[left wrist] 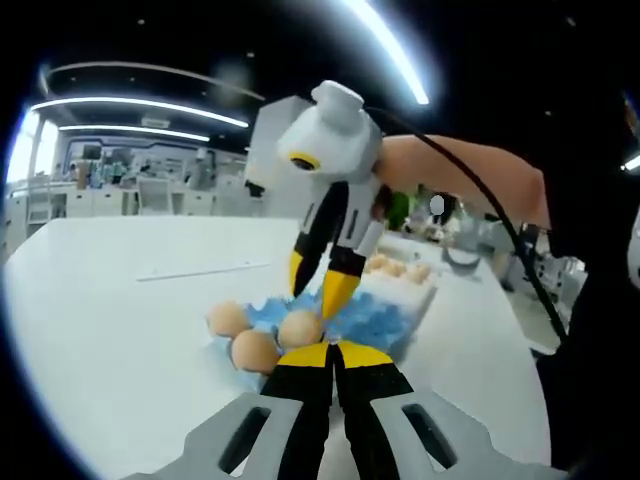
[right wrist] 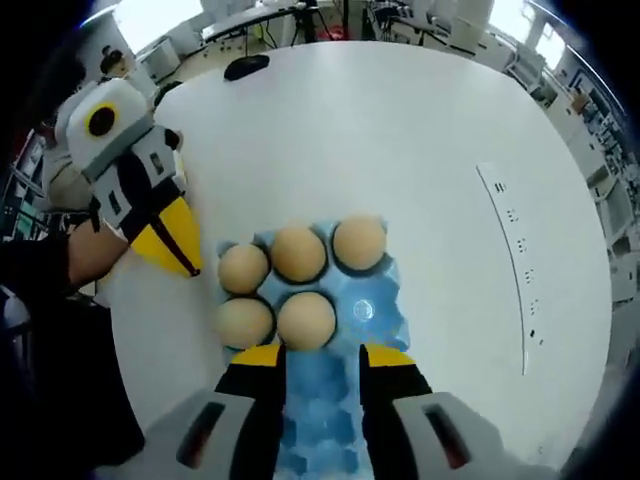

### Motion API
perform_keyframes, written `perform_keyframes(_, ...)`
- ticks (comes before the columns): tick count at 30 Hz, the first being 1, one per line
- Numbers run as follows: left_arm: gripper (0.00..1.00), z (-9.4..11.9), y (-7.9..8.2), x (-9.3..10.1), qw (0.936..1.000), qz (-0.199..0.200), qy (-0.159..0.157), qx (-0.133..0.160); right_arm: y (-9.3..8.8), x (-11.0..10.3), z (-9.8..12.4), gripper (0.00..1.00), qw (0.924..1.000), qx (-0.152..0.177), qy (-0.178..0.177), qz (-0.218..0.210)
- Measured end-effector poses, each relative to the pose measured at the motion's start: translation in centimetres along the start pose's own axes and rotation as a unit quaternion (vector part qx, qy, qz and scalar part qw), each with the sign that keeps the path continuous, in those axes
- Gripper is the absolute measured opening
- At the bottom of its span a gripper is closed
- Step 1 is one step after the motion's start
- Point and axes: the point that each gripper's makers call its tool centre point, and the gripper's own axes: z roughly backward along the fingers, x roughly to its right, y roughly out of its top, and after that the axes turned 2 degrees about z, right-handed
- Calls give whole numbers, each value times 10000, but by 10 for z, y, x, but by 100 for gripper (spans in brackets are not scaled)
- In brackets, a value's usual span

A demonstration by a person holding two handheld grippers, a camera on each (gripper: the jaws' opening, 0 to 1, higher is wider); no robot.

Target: Pick up the eggs on the table and place them into the egg tray on the table

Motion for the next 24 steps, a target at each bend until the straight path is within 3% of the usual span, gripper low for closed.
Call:
perform_keyframes(5, 0, -1, -1, 1, 10000, 3, 25, -24, -8, 9, 10, 30, 9999, 63, -8, -88)
perform_keyframes(20, 0, -2, -5, -13, 9999, 13, 94, -111, -64, 58, 34, 30, 9980, 15, -187, -599)
perform_keyframes(24, 0, -3, -7, -17, 9998, 22, 110, -135, -83, 60, 37, 30, 9969, 1, -228, -753)
